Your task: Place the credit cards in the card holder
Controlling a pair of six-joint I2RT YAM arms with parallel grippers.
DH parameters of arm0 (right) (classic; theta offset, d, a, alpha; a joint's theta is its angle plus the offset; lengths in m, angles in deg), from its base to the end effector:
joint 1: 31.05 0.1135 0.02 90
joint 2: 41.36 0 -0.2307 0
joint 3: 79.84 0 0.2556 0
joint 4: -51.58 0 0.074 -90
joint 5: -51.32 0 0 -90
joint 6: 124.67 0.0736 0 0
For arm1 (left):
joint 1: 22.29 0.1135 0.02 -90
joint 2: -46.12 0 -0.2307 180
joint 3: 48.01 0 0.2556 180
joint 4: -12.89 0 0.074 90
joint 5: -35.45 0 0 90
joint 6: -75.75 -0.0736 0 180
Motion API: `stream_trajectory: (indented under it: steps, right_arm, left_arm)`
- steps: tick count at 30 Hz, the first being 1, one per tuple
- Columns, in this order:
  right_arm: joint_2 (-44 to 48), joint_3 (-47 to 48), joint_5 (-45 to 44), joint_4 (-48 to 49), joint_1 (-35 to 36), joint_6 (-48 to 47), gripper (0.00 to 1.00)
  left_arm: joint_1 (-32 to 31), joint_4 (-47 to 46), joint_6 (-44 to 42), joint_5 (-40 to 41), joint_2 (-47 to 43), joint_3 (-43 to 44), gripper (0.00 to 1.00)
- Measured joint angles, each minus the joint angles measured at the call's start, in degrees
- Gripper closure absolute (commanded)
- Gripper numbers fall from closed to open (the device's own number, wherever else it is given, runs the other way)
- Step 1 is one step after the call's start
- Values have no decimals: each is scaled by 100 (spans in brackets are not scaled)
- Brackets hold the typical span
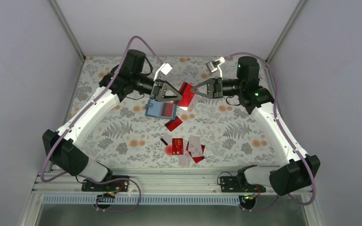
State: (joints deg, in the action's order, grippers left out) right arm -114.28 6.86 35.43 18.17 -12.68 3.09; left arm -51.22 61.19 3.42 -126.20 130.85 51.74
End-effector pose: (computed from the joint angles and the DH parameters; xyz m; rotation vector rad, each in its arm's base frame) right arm 0.2521 0.1583 0.3633 -0.6589 1.9884 1.8453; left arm 0.2523 -0.2193 0.3561 0.9960 1.9616 -1.7967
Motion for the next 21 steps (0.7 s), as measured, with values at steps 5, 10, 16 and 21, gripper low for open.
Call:
stream_trajectory:
  steps: [5,10,16,21]
  right_arm:
    - [-50,52,24,61,7,22,96]
    - [-76,52,28,76,15,22,96]
    - [-140,52,4,79,15,15,85]
    - [-302,262,-96,-240,50,-201,10]
  left_arm:
    - [-50,-146,160,44,127,-7,70]
    - [-50,-339,313,46,160,-11,87]
    - [-55,-461,409,-57,160,-13,98]
    - [-24,-415,422,251,160,-15,98]
